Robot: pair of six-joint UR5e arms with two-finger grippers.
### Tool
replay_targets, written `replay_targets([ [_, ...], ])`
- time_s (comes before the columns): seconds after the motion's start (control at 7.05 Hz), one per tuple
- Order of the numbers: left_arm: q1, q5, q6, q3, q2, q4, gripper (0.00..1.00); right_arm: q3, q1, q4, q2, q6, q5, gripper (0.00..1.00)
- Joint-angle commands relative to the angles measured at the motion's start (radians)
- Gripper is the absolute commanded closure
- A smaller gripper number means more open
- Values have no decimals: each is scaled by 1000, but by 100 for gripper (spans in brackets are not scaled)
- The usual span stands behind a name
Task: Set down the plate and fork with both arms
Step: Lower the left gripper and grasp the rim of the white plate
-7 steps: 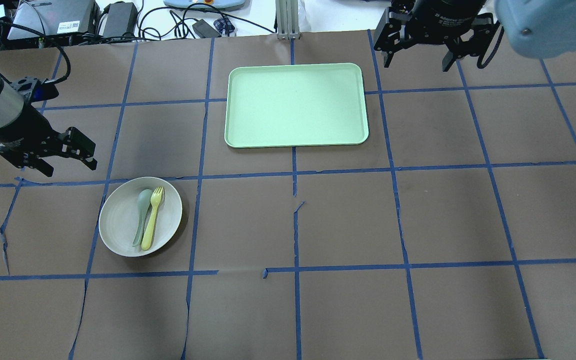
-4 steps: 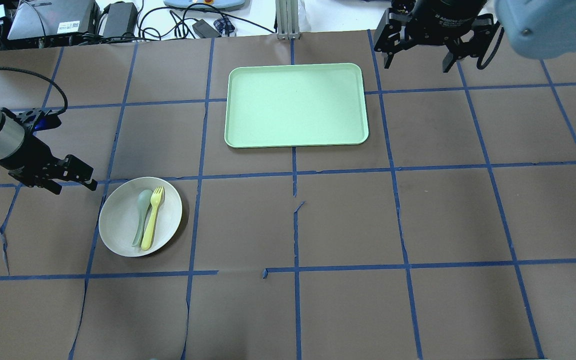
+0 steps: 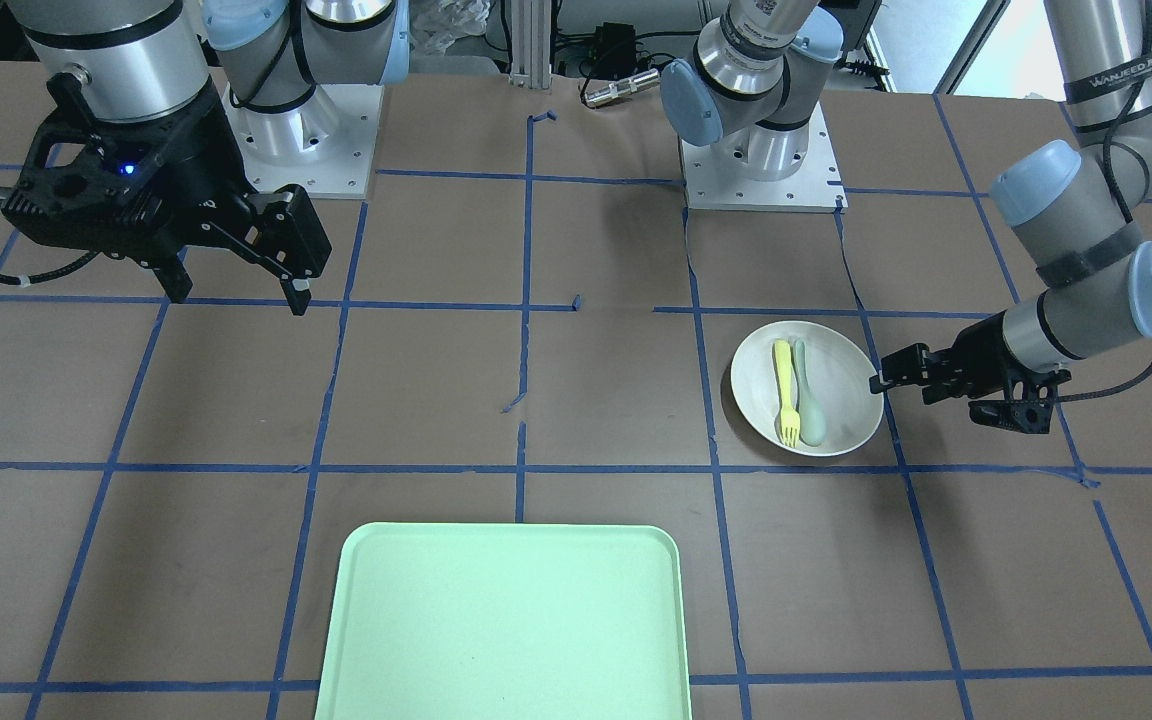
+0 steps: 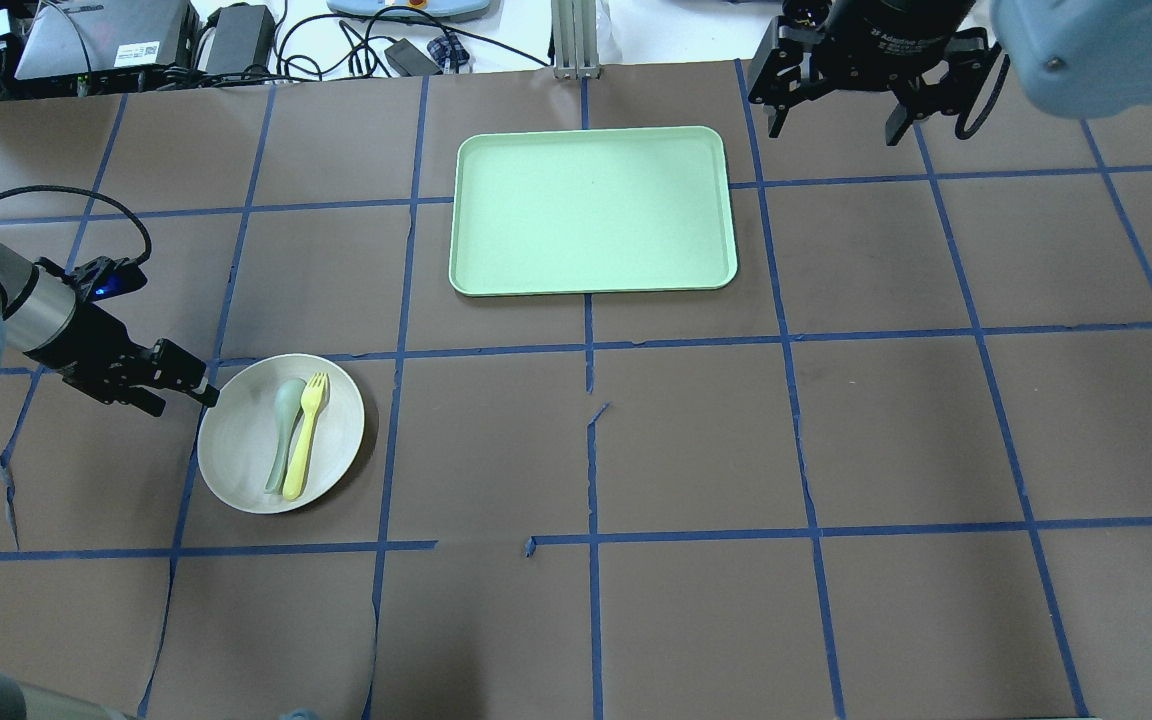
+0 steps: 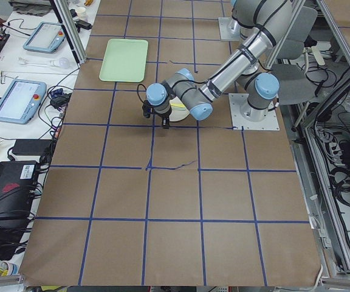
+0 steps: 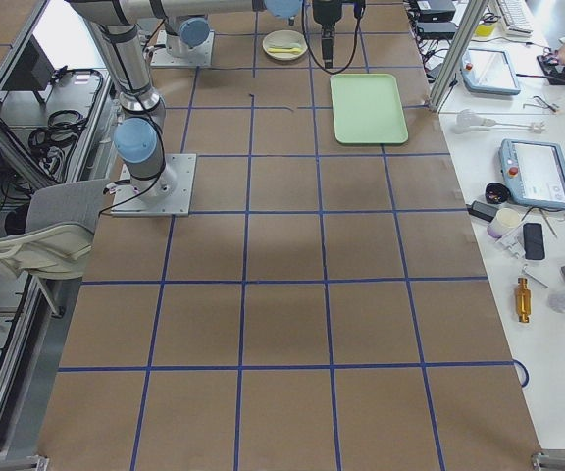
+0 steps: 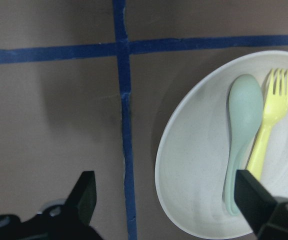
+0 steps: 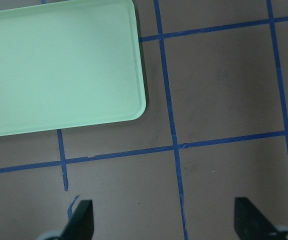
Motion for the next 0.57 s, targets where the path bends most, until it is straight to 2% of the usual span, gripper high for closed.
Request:
replay_targets([
  [0.0,0,-3,-1,-14,-21,-1,32,0,0,2,0,0,0,0],
  [0.43,-1,-4,-6,-14,-48,-11,32,0,2,2,0,0,0,0],
])
